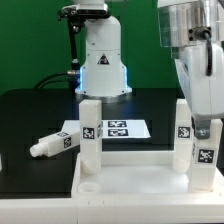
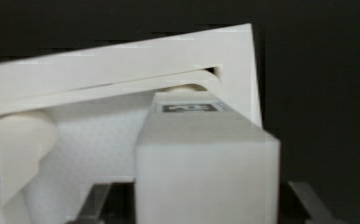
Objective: Assemble desk
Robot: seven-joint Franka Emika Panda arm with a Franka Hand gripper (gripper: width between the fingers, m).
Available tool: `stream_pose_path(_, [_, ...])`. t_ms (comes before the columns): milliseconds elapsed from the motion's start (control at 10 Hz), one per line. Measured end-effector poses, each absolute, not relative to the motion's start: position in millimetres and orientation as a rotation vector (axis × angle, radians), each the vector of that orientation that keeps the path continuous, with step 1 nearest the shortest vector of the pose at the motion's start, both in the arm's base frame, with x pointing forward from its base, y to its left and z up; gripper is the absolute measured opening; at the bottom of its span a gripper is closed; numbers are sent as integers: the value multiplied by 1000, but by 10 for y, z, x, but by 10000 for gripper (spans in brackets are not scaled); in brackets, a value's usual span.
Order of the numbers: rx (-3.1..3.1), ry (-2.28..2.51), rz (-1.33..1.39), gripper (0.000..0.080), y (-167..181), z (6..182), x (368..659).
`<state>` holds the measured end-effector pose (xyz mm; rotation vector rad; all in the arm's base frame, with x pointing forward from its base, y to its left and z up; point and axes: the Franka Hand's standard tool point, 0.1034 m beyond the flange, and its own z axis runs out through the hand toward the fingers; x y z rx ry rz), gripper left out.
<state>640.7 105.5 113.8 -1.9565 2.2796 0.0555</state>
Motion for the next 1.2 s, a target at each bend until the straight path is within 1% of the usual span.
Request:
stream_pose_path(100, [-2066, 2192, 52, 296, 1051, 1137, 6396])
stream_pose_path(200, [-2247, 2032, 64, 467, 1060, 1155, 6377])
stream_pose_path(300, [-2383, 1865, 49, 606, 1094, 1171, 6390])
stream_pose_path(400, [-2580, 1582, 29, 636, 1120, 1166, 6383])
stream_pose_path(800, [-2803, 1172, -6, 649, 1100, 1162, 6379])
stream_pose_path(1000, [-3050, 559, -97, 649, 1074, 1184, 6429])
stream_pose_path(1100, [-3065, 450, -149, 649, 1064, 1203, 6484])
stream_pose_path(1200, [-3050, 530, -144, 649, 1065, 1199, 6480])
